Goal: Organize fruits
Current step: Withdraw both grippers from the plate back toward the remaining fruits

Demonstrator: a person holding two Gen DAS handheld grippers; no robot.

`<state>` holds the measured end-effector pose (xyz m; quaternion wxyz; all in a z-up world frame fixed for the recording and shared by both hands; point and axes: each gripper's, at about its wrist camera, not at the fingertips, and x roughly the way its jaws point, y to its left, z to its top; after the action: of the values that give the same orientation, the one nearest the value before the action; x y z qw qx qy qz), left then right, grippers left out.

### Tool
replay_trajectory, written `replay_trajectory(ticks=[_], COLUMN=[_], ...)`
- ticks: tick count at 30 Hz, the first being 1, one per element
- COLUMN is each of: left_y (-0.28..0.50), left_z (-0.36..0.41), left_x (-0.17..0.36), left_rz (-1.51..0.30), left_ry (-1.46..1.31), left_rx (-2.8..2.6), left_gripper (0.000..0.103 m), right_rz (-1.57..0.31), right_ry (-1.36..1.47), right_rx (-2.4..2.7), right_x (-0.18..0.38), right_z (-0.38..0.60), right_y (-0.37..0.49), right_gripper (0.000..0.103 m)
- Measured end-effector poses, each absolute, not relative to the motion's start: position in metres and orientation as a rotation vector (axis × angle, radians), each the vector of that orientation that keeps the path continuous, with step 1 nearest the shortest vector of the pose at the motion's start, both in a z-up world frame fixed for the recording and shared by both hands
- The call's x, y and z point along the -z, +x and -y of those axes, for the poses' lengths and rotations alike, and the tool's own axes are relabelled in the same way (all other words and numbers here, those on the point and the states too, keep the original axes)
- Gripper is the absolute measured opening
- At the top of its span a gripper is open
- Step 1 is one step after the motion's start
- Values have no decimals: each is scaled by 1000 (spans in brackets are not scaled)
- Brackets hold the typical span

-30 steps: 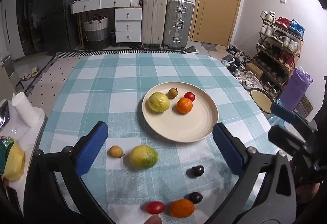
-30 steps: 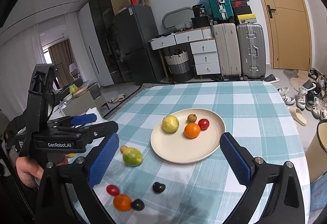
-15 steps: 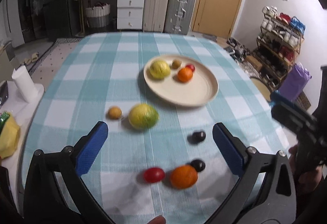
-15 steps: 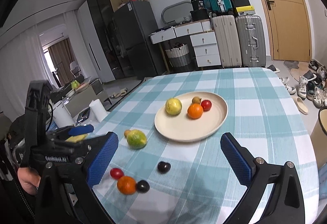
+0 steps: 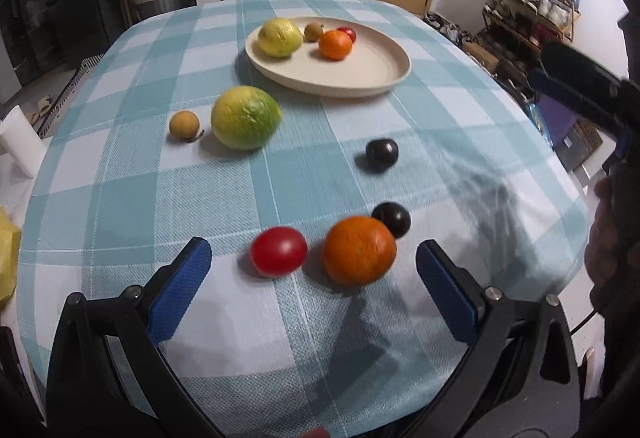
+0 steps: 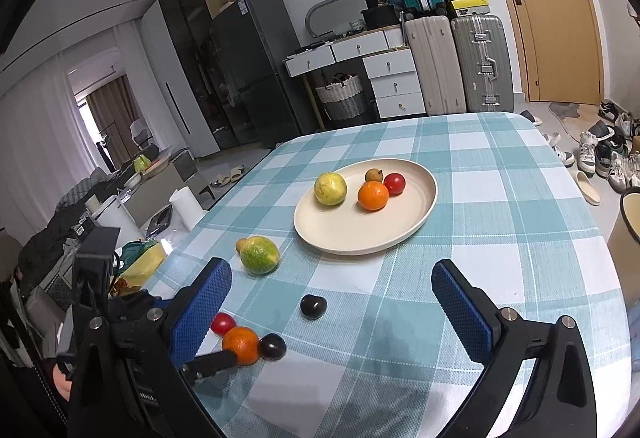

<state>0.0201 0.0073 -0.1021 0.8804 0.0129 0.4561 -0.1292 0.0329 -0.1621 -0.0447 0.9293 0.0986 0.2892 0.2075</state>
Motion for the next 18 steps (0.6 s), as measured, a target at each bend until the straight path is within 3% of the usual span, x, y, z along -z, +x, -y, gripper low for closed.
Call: replay_trajectory(ticks=[14, 18], left_y=[22, 25], left_z=[9, 10], left_x=[101, 102], left_rz=[-929, -931], left_ry=[140, 148], left_rx=[319, 340], left_gripper=[101, 90], right_rz=[-613, -616], right_ry=[220, 230], right_rx=[-421, -415], right_x=[52, 54], right_z=[164, 167], right_y=[35, 36], right_gripper=[102, 102])
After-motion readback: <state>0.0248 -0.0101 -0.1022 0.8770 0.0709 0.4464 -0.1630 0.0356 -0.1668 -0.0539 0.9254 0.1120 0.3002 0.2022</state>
